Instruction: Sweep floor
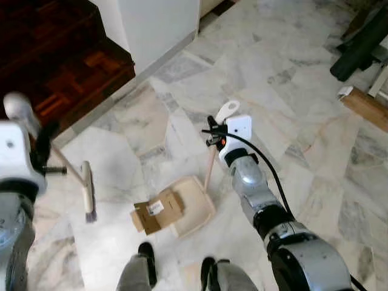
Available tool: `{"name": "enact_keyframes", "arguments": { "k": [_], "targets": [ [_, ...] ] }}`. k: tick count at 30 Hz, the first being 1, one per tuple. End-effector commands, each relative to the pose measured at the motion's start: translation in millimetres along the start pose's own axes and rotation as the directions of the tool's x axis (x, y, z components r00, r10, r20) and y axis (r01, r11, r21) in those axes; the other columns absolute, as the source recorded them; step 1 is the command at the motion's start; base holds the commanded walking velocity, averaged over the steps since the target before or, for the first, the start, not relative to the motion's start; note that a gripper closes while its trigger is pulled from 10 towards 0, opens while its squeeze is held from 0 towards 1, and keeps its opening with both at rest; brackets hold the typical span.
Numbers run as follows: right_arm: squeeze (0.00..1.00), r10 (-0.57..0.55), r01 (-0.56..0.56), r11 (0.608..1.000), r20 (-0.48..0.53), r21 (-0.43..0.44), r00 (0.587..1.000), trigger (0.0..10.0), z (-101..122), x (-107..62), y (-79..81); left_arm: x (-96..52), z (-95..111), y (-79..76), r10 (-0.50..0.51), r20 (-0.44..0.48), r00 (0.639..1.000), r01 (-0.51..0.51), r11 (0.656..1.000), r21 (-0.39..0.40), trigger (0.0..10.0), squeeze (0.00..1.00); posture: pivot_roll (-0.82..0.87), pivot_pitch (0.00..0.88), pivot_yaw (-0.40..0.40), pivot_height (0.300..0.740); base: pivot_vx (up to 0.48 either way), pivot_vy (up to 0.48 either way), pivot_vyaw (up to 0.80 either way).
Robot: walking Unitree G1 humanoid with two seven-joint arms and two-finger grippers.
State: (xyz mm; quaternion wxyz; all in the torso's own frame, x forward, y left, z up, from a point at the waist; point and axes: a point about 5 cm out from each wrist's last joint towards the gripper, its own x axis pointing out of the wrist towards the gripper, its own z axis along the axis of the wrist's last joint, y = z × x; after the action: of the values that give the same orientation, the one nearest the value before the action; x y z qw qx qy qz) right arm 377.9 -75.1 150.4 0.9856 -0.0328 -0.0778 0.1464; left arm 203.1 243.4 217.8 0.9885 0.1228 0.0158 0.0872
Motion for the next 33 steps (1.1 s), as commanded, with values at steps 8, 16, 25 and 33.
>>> {"name": "enact_keyframes", "arguments": {
  "k": [8, 16, 25, 33],
  "targets": [
    [0.00, 0.023, -0.022, 0.999, -0.042, 0.026, 0.999, 10.0, -9.7, -3.4, 7.5, -7.5, 0.1, -34.5, -0.116, 0.005, 0.993, 0.116, 0.988, -0.101, 10.0, 0.00, 0.11, 0.404, -0.051, 0.740, 0.000, 0.000, 0.00],
    [0.00, 0.014, -0.014, 1.000, -0.018, 0.028, 1.000, 10.0, -3.7, -1.0, 3.1, 0.1, 19.2, -42.2, -0.051, 0.171, 0.984, 0.081, 0.981, -0.178, 10.0, 0.00, 0.08, 0.405, -0.055, 0.740, 0.000, 0.000, 0.00],
    [0.00, 0.014, -0.014, 1.000, -0.011, 0.028, 1.000, 10.0, -3.2, -1.6, 1.5, -0.9, 16.7, -51.6, -0.113, 0.165, 0.980, 0.150, 0.961, -0.233, 10.0, 0.00, 0.08, 0.404, -0.057, 0.740, 0.000, 0.000, 0.00],
    [0.00, 0.019, -0.019, 0.999, -0.012, 0.032, 1.000, 10.0, -3.7, -1.8, 3.0, -6.3, 5.1, -59.9, -0.200, 0.111, 0.973, 0.222, 0.944, -0.243, 10.0, 0.00, 0.09, 0.406, -0.059, 0.740, 0.000, 0.000, 0.00]
  ]
}}
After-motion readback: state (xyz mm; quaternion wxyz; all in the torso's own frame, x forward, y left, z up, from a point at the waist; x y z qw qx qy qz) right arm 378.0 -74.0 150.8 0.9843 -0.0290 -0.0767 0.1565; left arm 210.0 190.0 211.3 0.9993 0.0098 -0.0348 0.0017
